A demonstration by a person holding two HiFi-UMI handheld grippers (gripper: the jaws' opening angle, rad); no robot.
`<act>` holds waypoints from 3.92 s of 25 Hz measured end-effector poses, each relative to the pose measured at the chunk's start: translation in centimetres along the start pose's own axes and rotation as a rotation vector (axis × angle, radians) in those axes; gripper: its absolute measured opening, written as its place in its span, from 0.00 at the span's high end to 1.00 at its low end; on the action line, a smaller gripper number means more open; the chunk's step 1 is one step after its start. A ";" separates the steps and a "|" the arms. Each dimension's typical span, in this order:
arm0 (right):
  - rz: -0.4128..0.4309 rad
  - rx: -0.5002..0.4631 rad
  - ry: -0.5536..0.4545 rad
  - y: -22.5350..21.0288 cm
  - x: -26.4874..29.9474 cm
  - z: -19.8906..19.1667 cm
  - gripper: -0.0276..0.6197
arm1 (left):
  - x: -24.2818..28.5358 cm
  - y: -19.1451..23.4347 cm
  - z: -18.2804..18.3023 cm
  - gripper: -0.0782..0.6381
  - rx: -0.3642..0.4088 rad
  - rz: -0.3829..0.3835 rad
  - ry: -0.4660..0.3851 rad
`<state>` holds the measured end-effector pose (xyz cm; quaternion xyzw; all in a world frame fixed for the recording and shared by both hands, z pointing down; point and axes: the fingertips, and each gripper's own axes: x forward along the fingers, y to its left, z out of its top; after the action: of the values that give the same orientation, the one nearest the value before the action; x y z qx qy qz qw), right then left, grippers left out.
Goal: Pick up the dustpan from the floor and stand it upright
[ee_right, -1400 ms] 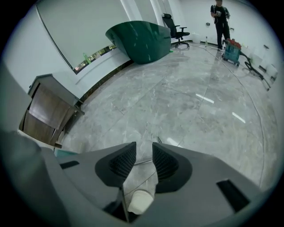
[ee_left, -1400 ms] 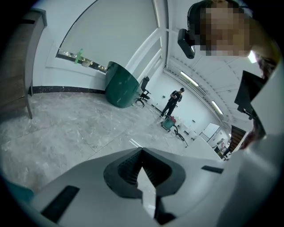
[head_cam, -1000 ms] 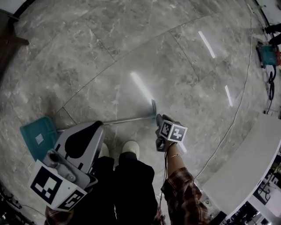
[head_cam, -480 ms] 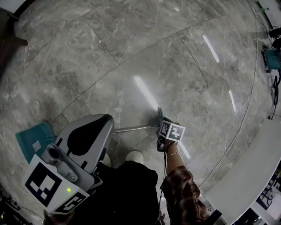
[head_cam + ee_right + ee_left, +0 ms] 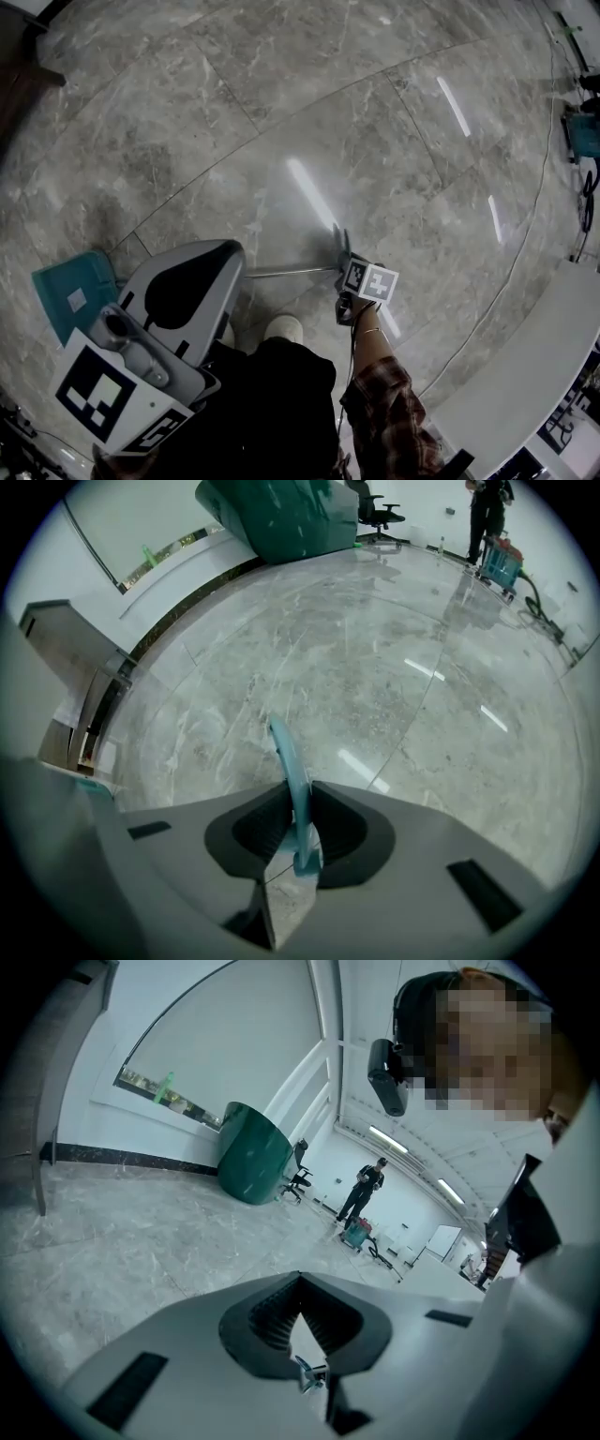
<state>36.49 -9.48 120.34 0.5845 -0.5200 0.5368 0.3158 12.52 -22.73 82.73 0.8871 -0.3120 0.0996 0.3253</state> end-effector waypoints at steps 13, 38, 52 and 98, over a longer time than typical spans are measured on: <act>-0.031 0.057 -0.078 2.6 -19.4 4.2 0.83 | -6.9 -9.9 10.2 0.89 -0.085 -0.046 0.007; -0.002 -0.210 -0.154 17.9 -51.7 18.0 0.75 | -24.5 -22.1 35.9 0.89 -0.084 0.133 -0.228; 0.182 -0.370 -0.178 40.7 -58.6 15.9 0.73 | -46.2 -14.9 36.4 0.89 -0.151 0.335 -0.354; 0.790 -0.864 -0.276 60.8 -77.6 14.8 0.73 | -56.3 -25.7 42.5 0.89 -0.059 0.567 -0.518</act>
<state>-7.56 -18.15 31.32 0.2303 -0.9050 0.2729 0.2310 -16.88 -7.11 15.48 0.7516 -0.6196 -0.0509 0.2206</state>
